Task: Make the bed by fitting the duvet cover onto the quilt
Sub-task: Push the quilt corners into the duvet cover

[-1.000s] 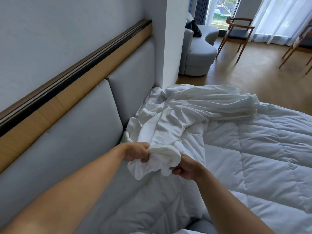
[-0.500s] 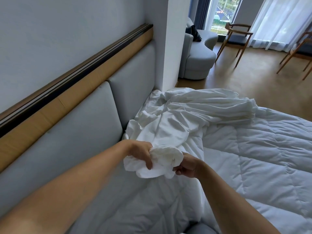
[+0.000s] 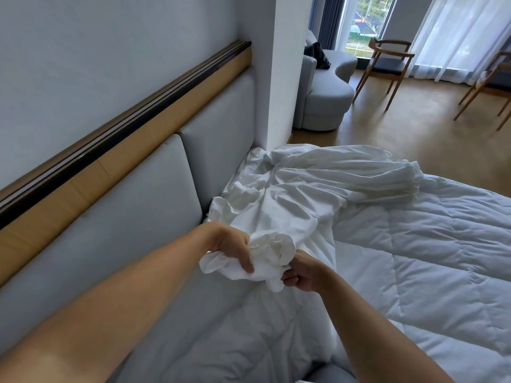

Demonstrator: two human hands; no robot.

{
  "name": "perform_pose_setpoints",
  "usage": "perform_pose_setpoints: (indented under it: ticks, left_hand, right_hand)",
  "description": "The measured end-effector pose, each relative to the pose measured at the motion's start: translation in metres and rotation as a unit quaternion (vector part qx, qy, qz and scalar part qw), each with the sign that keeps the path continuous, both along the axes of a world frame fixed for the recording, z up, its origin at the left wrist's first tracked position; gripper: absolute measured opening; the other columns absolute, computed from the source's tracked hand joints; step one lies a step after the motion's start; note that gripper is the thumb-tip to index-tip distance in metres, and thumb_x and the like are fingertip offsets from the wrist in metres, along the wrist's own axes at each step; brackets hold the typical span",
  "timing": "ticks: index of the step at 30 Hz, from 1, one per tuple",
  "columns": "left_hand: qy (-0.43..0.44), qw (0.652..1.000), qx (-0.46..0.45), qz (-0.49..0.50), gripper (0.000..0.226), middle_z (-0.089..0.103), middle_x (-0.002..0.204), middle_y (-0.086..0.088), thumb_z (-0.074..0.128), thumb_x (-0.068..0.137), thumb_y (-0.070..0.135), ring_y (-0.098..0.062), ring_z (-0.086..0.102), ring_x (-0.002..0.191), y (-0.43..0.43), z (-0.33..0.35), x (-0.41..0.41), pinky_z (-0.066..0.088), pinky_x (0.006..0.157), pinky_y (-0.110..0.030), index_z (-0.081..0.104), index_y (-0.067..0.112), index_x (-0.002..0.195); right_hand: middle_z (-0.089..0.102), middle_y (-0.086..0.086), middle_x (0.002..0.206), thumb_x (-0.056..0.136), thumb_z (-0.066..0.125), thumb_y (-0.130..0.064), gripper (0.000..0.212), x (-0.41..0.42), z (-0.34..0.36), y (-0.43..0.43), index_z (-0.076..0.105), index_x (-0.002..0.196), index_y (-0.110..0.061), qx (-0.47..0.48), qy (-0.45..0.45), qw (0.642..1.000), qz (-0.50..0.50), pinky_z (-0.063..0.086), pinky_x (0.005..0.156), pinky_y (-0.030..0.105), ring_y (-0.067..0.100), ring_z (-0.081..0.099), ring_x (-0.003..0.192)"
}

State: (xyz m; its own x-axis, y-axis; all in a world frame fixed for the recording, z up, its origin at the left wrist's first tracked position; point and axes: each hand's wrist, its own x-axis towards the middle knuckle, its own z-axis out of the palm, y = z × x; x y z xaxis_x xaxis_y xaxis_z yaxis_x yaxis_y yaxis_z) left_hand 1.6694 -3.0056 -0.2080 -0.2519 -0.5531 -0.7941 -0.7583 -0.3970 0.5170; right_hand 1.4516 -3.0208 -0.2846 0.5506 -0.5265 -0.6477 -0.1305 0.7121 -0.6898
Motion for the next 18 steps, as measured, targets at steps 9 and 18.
perform_pose_setpoints:
  ticks: [9,18]
  left_hand:
    - [0.186,0.955,-0.051,0.226,0.028,0.074,0.108,-0.013,0.063,0.094,0.017,-0.028,0.071,0.099,-0.004,-0.014,0.005,0.057,0.086,-0.037,0.07,0.0,0.115]
    - [0.149,0.974,-0.042,0.163,0.072,0.071,0.123,-0.012,0.075,0.077,0.058,-0.03,0.066,0.117,-0.003,-0.016,-0.002,0.046,0.11,-0.049,0.066,0.005,0.125]
  right_hand:
    - [0.046,-0.005,0.063,0.09,0.056,-0.006,0.023,-0.005,0.003,0.003,0.064,0.073,-0.019,0.007,-0.024,0.997,0.073,0.016,0.042,0.016,0.004,0.031,0.048]
    - [0.04,0.0,0.068,0.089,0.049,0.005,0.018,-0.005,0.003,0.0,0.057,0.09,-0.01,0.012,-0.094,0.996,-0.007,0.018,0.043,0.016,0.005,0.028,0.052]
